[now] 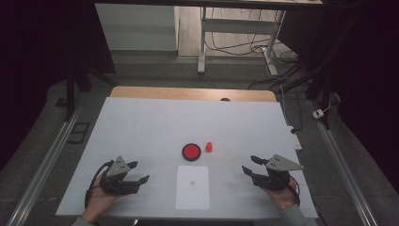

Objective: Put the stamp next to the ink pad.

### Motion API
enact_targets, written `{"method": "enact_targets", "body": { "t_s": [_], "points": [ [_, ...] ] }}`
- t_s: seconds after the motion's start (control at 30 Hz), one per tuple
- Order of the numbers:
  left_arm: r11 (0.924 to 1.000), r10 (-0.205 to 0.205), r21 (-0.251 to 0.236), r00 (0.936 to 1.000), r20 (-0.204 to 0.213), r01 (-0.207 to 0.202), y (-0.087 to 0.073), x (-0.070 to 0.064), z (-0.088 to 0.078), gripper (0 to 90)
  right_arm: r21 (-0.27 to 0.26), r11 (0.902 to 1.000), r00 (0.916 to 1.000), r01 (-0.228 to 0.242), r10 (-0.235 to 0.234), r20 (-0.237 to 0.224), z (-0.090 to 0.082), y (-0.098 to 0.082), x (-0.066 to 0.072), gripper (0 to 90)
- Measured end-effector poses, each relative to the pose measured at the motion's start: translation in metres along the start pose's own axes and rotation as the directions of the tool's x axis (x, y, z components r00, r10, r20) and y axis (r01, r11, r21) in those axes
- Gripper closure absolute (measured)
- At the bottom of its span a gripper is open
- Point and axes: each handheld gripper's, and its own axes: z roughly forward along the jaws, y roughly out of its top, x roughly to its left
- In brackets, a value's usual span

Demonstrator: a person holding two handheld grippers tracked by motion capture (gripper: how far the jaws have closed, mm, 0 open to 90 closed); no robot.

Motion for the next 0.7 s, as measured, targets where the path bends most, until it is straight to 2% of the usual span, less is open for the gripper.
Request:
{"method": "enact_targets", "body": {
  "t_s": [0.33, 0.7],
  "points": [
    [1.0, -0.001, -0.004, 1.0, 0.001, 0.001, 0.0, 0.0, 0.0, 29.4, 0.012, 0.9998, 0.9995, -0.019, 0.018, 0.027, -0.018, -0.019, -0.01, 44.4],
    [1.0, 0.004, 0.0, 1.0, 0.002, -0.004, 0.001, -0.001, 0.001, 29.3, 0.019, 0.9998, 0.9998, -0.009, 0.008, 0.019, -0.016, -0.02, -0.009, 44.4]
  ]
}}
